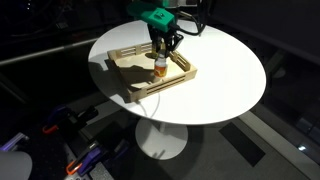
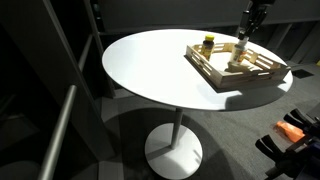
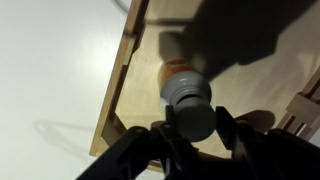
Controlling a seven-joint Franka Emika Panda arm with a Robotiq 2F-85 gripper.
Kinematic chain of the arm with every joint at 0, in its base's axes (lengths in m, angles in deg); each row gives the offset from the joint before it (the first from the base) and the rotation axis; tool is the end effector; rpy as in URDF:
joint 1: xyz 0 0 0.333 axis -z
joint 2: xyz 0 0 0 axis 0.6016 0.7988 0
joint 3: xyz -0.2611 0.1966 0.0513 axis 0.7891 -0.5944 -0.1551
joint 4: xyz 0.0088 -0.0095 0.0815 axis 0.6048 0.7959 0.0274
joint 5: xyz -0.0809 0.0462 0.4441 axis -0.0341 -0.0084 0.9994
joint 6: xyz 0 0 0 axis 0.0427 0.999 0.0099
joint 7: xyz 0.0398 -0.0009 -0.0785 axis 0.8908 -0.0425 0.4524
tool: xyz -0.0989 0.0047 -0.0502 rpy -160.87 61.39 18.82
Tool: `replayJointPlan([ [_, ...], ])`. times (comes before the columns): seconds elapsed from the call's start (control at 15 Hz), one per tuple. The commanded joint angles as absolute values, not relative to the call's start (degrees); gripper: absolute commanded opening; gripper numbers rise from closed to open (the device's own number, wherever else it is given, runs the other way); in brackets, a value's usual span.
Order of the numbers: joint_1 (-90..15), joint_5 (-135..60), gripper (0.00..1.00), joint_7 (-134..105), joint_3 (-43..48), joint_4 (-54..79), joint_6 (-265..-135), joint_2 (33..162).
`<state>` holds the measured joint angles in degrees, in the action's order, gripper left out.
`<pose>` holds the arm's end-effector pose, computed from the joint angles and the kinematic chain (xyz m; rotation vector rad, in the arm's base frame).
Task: Put the white cap on the white bottle
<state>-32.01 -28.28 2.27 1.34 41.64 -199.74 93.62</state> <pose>0.6146 -0.0833 0.2779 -3.0743 0.0165 -0.0384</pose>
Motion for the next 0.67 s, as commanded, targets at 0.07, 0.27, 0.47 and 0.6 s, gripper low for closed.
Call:
replayJointPlan([
  [0.07,-31.4,-27.7,0.28,3.9,0.5,40.1,-198.0,94.3],
  [0.27,-31.4,-28.1,0.28,3.7,0.5,40.1,-197.9,94.3],
  [0.47,-31.5,-28.6,0.28,3.3,0.7,40.3,-198.1,94.2],
  [0.6,-31.5,-28.8,0.28,3.1,0.7,40.3,-198.2,94.0],
])
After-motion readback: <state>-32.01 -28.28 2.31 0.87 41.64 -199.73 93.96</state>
